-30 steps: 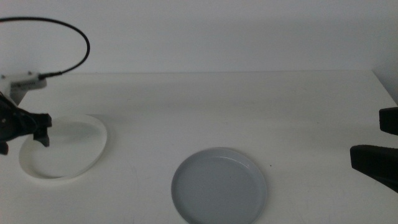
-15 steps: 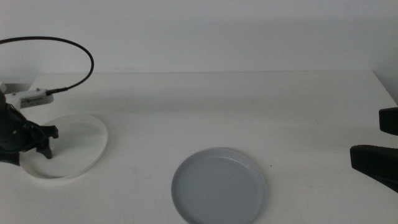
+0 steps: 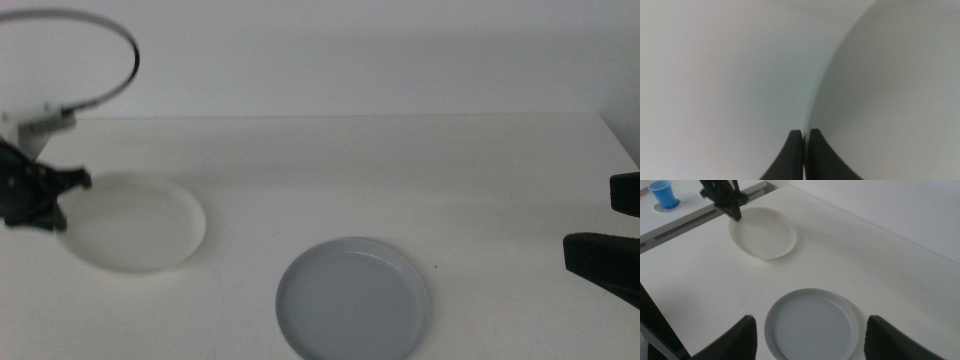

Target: Stack the three bowls on top of each other.

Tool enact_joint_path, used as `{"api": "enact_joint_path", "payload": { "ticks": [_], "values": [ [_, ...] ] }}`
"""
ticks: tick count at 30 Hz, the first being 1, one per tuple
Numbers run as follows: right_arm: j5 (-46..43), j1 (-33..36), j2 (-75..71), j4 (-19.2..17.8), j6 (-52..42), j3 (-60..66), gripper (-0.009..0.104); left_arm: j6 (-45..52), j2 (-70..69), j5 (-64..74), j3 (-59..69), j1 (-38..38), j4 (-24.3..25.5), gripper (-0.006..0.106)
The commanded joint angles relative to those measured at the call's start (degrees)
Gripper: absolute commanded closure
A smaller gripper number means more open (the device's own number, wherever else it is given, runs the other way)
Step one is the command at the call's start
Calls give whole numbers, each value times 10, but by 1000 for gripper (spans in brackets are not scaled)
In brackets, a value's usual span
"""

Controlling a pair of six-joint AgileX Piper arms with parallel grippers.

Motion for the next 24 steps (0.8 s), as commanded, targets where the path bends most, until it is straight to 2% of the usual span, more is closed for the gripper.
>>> {"api": "enact_joint_path", "payload": {
  "ticks": [1, 7, 16, 24],
  "values": [
    [-34, -4, 0, 7, -7, -13, 41, -4, -78, 7, -14, -26, -33, 100],
    [-34, -4, 0, 7, -7, -13, 41, -4, -149, 25, -14, -146, -58, 100],
    [-34, -4, 0, 7, -7, -13, 41, -33, -106, -12, -14, -334, -72, 100],
    [-34, -4, 0, 7, -7, -13, 41, -41, -43, -45, -14, -406, -74, 100]
  ]
}}
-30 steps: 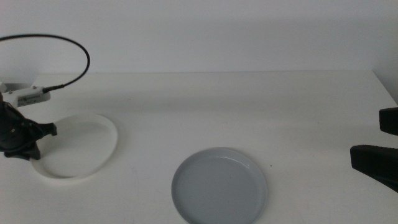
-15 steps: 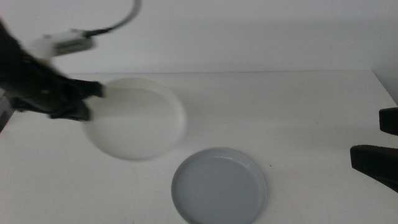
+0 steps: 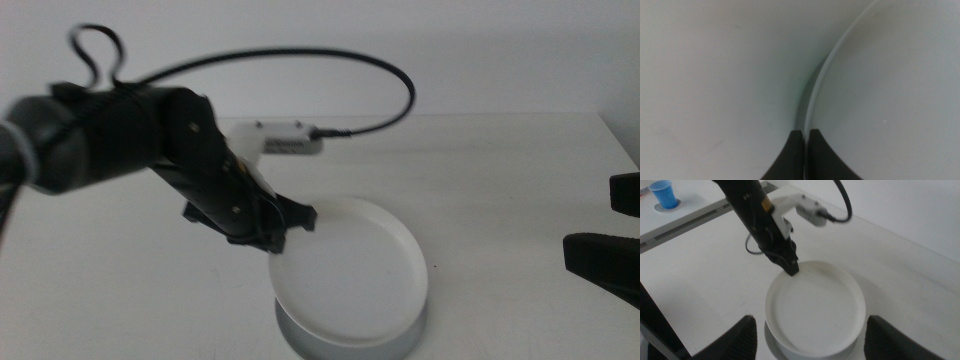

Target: Stack the three bowls on top of each other.

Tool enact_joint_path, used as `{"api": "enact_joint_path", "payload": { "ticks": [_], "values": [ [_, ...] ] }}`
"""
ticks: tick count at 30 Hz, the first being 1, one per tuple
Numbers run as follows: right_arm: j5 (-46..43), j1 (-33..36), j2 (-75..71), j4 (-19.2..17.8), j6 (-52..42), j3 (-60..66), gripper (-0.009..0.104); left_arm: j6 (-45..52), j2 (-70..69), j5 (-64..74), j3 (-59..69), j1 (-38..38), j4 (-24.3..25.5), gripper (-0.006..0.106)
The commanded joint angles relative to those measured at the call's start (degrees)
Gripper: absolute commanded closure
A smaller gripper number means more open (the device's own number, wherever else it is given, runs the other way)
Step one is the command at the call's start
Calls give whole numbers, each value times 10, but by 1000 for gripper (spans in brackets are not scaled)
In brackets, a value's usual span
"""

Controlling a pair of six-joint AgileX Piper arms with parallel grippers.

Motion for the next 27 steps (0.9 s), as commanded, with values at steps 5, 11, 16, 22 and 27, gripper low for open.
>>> {"api": "enact_joint_path", "payload": {
  "ticks": [5, 11, 16, 22, 27],
  "values": [
    [-34, -4, 0, 7, -7, -13, 41, -14, 14, -27, -13, -14, -11, 100],
    [-34, -4, 0, 7, -7, -13, 41, -10, 27, -19, -11, -14, -5, 76],
    [-34, -4, 0, 7, -7, -13, 41, 18, 4, -18, -14, -5, 13, 28],
    [-34, -4, 0, 7, -7, -13, 41, 20, -87, 19, -40, 50, 56, 11],
    [-34, -4, 0, 7, -7, -13, 41, 20, -172, 11, -52, 95, 67, 11]
  ]
}}
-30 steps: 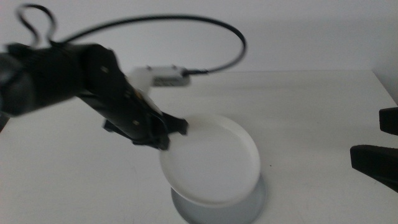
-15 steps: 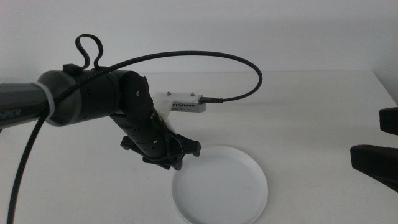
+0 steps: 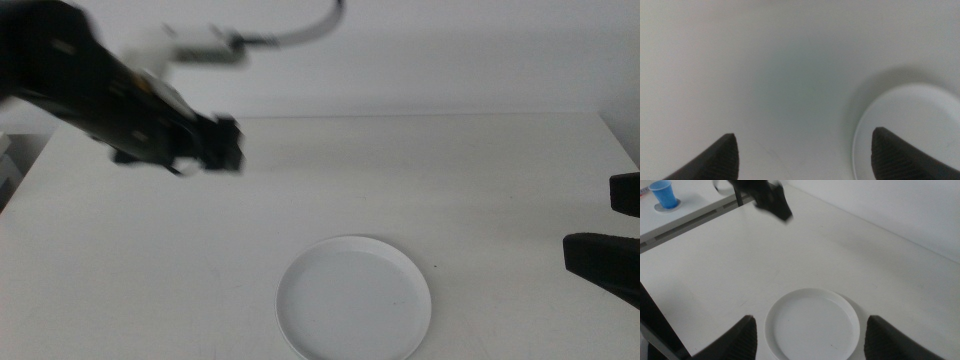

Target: Stack the three bowls on top of each other.

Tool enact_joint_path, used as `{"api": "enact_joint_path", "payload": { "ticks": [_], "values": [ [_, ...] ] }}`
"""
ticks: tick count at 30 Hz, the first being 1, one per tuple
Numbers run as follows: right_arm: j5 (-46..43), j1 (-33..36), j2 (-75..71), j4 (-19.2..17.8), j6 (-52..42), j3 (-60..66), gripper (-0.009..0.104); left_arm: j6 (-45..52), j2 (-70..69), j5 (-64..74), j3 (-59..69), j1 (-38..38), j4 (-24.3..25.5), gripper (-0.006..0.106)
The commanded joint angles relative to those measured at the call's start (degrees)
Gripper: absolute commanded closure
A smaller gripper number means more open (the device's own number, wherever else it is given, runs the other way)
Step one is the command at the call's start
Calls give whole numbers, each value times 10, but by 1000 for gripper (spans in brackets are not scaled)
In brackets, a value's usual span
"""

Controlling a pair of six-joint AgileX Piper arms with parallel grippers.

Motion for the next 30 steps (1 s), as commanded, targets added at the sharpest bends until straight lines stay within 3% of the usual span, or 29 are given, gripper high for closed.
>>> {"api": "enact_joint_path", "payload": {
  "ticks": [1, 18, 30],
  "values": [
    [-34, -4, 0, 7, -7, -13, 41, 0, -63, -25, -19, 18, 0, 11],
    [-34, -4, 0, 7, -7, -13, 41, 22, -286, -60, 54, 35, 3, 11],
    [-37, -4, 1, 8, -1, -12, 41, 22, -357, -90, 92, 35, 23, 11]
  ]
}}
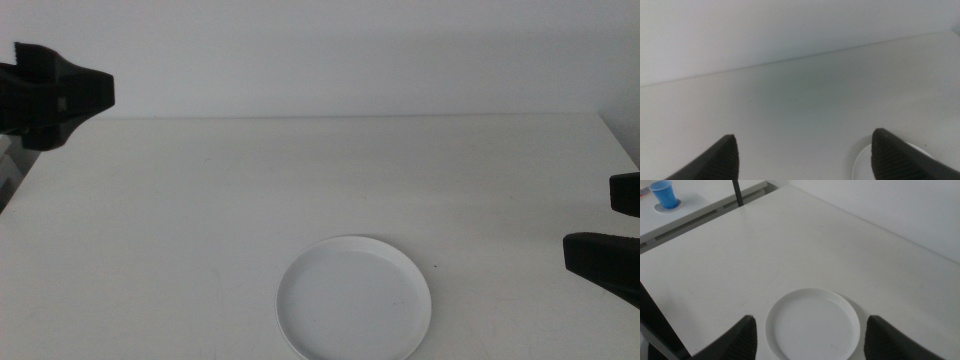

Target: Stack the three bowls on top of each other.

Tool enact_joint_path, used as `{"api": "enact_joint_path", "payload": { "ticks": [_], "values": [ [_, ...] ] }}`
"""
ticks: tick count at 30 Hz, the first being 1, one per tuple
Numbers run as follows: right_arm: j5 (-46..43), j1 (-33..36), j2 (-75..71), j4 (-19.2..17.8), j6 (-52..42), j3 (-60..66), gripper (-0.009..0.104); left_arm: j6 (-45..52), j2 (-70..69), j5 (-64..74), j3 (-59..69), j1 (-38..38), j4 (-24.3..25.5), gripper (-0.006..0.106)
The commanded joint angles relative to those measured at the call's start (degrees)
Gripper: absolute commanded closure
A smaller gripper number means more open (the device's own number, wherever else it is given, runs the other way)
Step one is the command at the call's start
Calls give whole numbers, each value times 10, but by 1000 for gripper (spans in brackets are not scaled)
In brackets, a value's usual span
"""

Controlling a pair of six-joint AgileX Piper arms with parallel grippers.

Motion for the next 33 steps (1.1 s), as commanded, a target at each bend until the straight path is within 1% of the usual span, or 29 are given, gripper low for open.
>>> {"api": "enact_joint_path", "payload": {
  "ticks": [1, 3, 5, 7, 9, 11, 13, 14, 16, 18, 19, 20, 21, 23, 25, 28, 30, 32, 33],
  "values": [
    [-41, -4, 2, 7, 4, -12, 41, -3, -13, -52, -5, -2, 2, 11],
    [-69, -4, 5, 1, 30, -12, 41, -3, -14, -72, 3, -2, 4, 11],
    [-110, -4, 16, -27, 66, -13, 41, -3, -10, -99, 5, -1, 12, 11],
    [-156, -4, 37, -71, 114, -17, 41, -4, -4, -122, 5, -1, 16, 11],
    [-177, -5, 62, -118, 165, -28, 41, -9, 1, -132, 4, 1, 16, 11],
    [-183, -5, 90, -172, 217, -46, 41, -17, 7, -137, 2, 1, 25, 11],
    [-182, -5, 110, -246, 273, -67, 41, -17, 7, -137, -3, 1, 48, 11],
    [-180, -5, 115, -277, 305, -75, 41, -17, 7, -137, -8, 1, 64, 11],
    [-166, -6, 118, -358, 377, -90, 41, -29, -1, -130, -15, 1, 89, 11],
    [-145, -16, 110, -440, 443, -94, 41, -63, -9, -123, -16, 2, 121, 11],
    [-129, -26, 102, -473, 478, -94, 41, -83, -14, -115, -15, 2, 146, 11],
    [-107, -38, 93, -500, 507, -92, 41, -101, -18, -105, -14, 2, 174, 11],
    [-89, -46, 85, -517, 524, -90, 41, -114, -23, -97, -13, 2, 195, 12],
    [-55, -72, 60, -545, 544, -85, 41, -146, -33, -72, -12, 2, 251, 12],
    [-41, -96, 35, -562, 543, -72, 42, -174, -45, -57, 1, 2, 297, 12],
    [-33, -126, 2, -569, 543, -33, 43, -249, -65, -52, 48, 2, 359, 12],
    [-33, -137, -19, -561, 543, 8, 45, -279, -82, -61, 90, 1, 374, 12],
    [-35, -139, -43, -545, 542, 52, 47, -293, -108, -89, 142, 1, 367, 14],
    [-39, -139, -57, -535, 542, 70, 48, -293, -125, -105, 169, 1, 356, 16]
  ]
}}
